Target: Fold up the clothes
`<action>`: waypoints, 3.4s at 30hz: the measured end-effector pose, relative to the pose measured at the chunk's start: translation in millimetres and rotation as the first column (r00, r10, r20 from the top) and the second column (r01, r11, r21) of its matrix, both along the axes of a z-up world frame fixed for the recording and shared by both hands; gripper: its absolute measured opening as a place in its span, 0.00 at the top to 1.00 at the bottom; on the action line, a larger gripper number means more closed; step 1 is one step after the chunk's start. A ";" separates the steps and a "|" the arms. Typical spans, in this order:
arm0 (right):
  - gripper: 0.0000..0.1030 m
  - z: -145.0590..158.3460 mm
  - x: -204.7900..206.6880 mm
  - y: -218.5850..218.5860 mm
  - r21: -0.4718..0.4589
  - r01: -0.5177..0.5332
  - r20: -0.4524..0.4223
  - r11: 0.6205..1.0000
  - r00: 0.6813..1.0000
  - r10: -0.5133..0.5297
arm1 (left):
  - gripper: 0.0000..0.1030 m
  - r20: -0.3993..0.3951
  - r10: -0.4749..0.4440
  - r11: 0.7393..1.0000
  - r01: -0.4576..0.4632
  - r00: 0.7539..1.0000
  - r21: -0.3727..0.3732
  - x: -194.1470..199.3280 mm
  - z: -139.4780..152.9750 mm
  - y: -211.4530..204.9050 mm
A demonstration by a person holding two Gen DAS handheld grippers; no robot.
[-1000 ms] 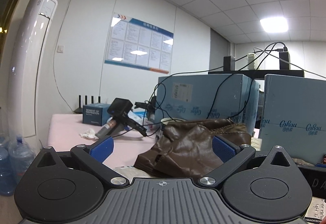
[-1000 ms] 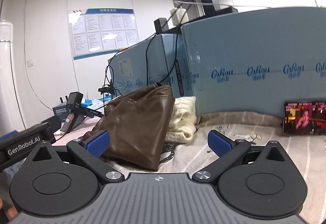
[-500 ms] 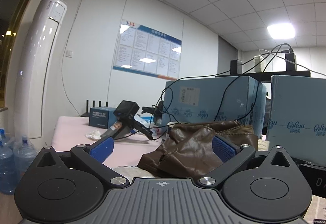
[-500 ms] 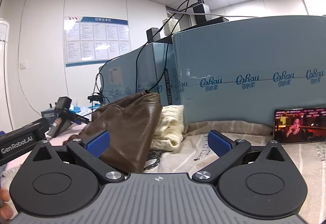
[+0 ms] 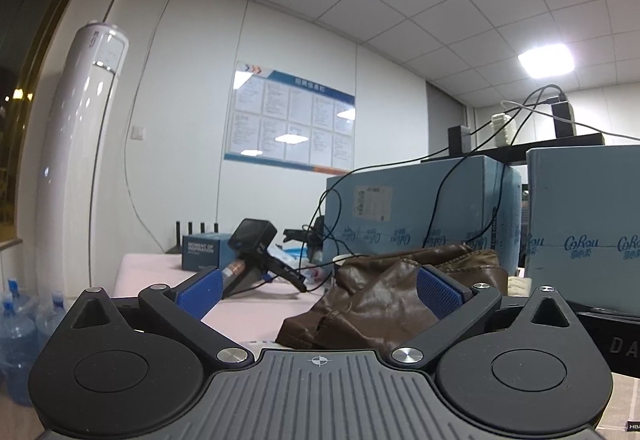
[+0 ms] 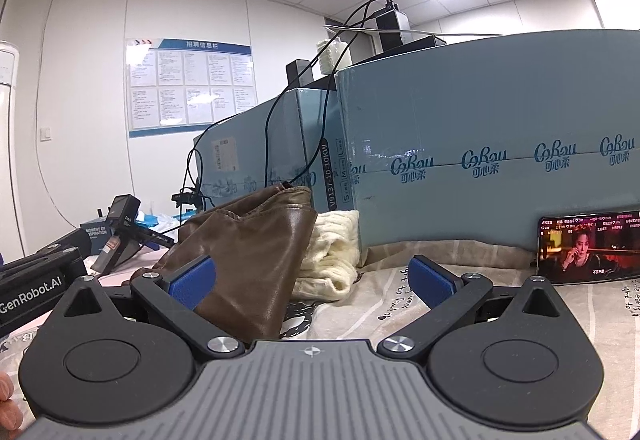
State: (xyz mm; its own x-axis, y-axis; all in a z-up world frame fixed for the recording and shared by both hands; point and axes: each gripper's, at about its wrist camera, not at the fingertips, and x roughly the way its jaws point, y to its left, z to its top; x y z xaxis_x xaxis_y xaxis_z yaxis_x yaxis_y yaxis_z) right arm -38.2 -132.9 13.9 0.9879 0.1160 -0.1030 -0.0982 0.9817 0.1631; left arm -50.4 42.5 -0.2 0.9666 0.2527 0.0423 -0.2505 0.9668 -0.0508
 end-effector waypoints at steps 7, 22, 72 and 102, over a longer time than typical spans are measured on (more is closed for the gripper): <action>0.00 0.1 -0.7 0.5 -0.002 0.008 0.003 1.000 1.000 -0.008 | 0.00 -0.005 0.009 1.000 -0.009 1.000 -0.021 0.0 -0.6 4.1; 0.00 0.0 -0.6 1.3 -0.012 0.012 0.004 1.000 1.000 -0.012 | 0.00 -0.004 0.015 1.000 -0.015 1.000 -0.019 1.9 -0.6 3.8; 0.00 -1.1 3.7 -0.9 0.004 0.003 -0.019 1.000 1.000 -0.003 | 0.00 -0.030 0.015 1.000 -0.016 0.999 -0.019 4.9 -1.4 4.8; 0.00 -1.3 4.4 -1.7 0.008 0.003 -0.024 1.000 1.000 -0.003 | 0.00 -0.033 0.012 1.000 -0.013 0.999 -0.017 6.0 -1.4 4.4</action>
